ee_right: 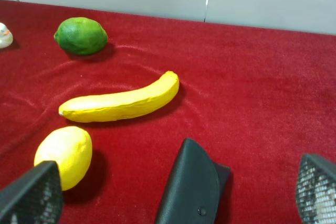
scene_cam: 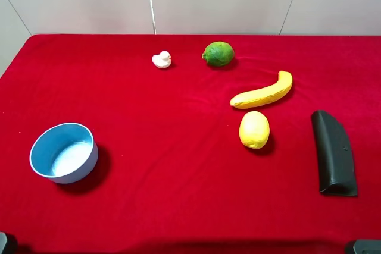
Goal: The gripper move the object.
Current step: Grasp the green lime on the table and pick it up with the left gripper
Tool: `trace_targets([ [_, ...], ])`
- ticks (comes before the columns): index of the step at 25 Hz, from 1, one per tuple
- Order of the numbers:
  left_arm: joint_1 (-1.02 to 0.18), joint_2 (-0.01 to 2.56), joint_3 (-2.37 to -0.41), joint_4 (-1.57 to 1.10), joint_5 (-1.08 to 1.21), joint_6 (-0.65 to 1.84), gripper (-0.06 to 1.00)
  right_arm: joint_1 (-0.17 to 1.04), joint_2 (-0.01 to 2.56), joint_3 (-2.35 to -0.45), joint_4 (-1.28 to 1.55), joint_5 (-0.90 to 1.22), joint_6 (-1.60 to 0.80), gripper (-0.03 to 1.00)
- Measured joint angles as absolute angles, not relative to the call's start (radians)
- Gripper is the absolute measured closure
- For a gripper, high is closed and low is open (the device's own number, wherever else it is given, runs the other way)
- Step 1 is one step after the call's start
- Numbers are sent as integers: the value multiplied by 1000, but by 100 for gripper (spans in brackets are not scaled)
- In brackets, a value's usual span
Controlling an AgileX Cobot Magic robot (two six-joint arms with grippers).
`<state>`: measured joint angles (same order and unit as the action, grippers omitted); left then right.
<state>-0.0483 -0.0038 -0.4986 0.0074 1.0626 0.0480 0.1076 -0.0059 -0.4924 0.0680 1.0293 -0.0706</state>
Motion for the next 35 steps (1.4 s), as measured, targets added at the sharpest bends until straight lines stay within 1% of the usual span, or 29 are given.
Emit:
trace_targets([
  [35, -48, -4, -499, 26, 1063, 49, -4, 108, -6, -492, 68, 1029, -71, 27],
])
